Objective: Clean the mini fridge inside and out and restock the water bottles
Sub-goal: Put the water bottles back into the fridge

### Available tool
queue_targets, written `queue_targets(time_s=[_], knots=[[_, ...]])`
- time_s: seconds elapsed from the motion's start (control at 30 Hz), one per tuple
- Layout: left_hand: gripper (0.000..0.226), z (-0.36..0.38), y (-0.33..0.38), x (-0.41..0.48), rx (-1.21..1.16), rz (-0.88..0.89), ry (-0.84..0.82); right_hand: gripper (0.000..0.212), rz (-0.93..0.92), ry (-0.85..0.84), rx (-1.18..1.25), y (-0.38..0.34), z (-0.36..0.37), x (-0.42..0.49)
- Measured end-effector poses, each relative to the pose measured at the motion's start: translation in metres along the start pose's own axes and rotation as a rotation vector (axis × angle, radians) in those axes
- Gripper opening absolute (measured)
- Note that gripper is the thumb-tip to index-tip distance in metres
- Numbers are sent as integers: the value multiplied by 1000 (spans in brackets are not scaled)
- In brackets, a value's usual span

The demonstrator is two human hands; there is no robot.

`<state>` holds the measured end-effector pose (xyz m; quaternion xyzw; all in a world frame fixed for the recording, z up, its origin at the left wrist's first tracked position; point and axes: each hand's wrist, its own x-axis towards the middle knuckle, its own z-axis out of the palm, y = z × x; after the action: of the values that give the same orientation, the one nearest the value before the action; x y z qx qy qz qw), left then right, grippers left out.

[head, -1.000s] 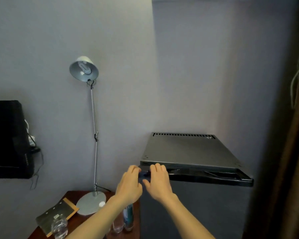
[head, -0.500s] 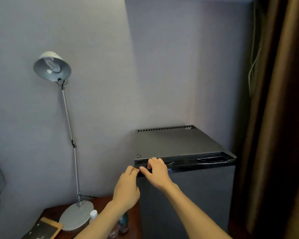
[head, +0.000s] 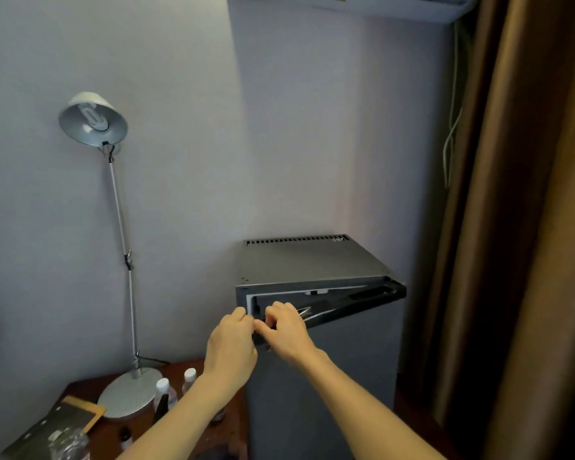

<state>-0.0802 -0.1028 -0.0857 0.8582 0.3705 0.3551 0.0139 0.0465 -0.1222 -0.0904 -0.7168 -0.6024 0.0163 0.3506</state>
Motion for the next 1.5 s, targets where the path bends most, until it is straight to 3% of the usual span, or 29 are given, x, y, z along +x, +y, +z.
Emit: queue_targets(time_s=[0.2, 0.37, 0.47, 0.53, 0.63, 0.8, 0.93, 1.13, 1.3, 1.5], knots=[[11, -18, 62, -55, 94, 12, 39, 43, -67, -72, -96, -11, -47, -68], [27, -26, 119, -107, 64, 129, 63, 39, -8, -138, -135, -4, -95, -127], [12, -28, 153, -129, 5, 238, 103, 28, 56, -178, -152, 8, -125, -158], [16, -27, 176, -141, -24, 310, 118, 15, 72, -172, -166, 18, -145, -177], [20, -20, 206, -149, -54, 341, 151, 15, 63, -126, -188, 36, -172, -201], [11, -4, 236, -148, -18, 345, 23, 17, 102, -70, -288, 66, -211, -230], [18, 9, 252, -146, 2, 281, -68, 14, 153, -32, -419, 83, -233, -246], [19, 17, 257, -144, -15, 239, -103, 32, 247, -25, -534, 94, -232, -258], [20, 15, 236, -141, 15, 188, -125, 28, 240, -7, -503, 87, -214, -251], [22, 6, 178, -141, 62, 85, -161, 23, 164, -153, -431, 65, -147, -217]])
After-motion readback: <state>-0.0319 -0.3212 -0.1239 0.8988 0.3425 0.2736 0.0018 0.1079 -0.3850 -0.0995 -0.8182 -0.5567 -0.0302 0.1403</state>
